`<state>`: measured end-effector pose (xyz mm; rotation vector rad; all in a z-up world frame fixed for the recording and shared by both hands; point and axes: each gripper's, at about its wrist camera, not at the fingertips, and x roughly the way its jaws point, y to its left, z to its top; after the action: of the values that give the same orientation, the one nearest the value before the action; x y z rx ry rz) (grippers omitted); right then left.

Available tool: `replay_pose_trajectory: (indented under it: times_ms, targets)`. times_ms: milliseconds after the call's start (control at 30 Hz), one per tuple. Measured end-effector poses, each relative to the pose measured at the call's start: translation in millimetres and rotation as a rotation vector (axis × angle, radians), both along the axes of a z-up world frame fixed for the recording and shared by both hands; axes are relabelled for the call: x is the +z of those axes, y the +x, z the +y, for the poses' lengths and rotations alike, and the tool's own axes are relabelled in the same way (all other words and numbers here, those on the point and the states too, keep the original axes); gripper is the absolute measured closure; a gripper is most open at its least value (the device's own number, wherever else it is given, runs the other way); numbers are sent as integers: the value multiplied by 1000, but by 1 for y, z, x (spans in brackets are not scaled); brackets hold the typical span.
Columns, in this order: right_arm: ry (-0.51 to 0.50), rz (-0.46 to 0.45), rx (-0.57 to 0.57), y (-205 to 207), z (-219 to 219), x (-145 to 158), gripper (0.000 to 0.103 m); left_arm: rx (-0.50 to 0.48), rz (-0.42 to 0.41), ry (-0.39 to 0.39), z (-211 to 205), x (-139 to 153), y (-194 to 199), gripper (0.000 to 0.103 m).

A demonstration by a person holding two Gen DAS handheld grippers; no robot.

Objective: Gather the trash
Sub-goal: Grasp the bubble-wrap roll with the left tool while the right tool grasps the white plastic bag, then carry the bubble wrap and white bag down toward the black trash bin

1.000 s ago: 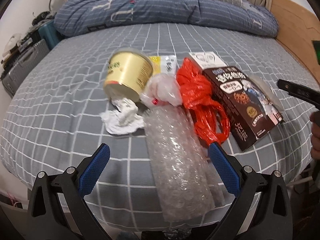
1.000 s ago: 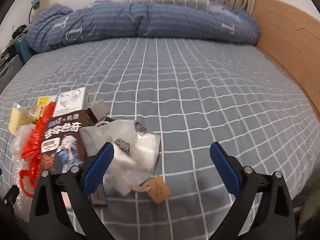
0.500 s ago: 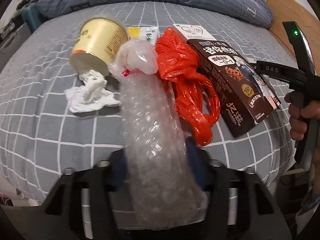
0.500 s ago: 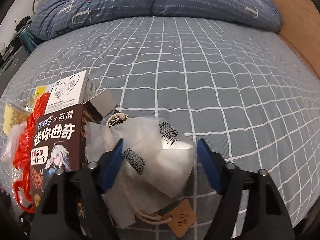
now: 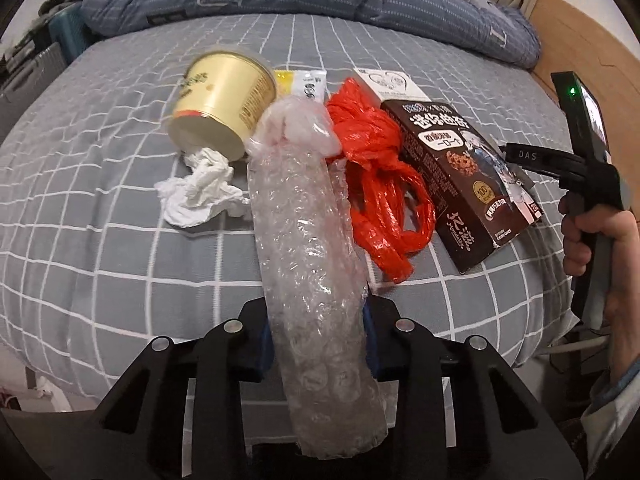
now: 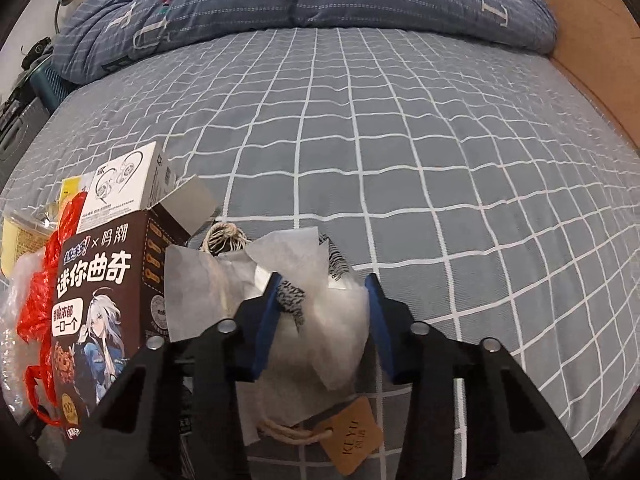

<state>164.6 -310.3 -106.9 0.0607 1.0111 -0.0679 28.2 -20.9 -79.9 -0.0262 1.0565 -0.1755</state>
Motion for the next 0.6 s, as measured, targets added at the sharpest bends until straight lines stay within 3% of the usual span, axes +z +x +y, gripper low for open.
replay_pose_trajectory:
  times_ms: [333, 600]
  targets:
    - [-34, -60, -17, -14, 3, 19, 73, 0, -36, 14, 1, 19, -9, 69]
    - [-39, -159, -45, -43, -2, 60, 73, 1, -74, 21, 7, 36, -9, 69]
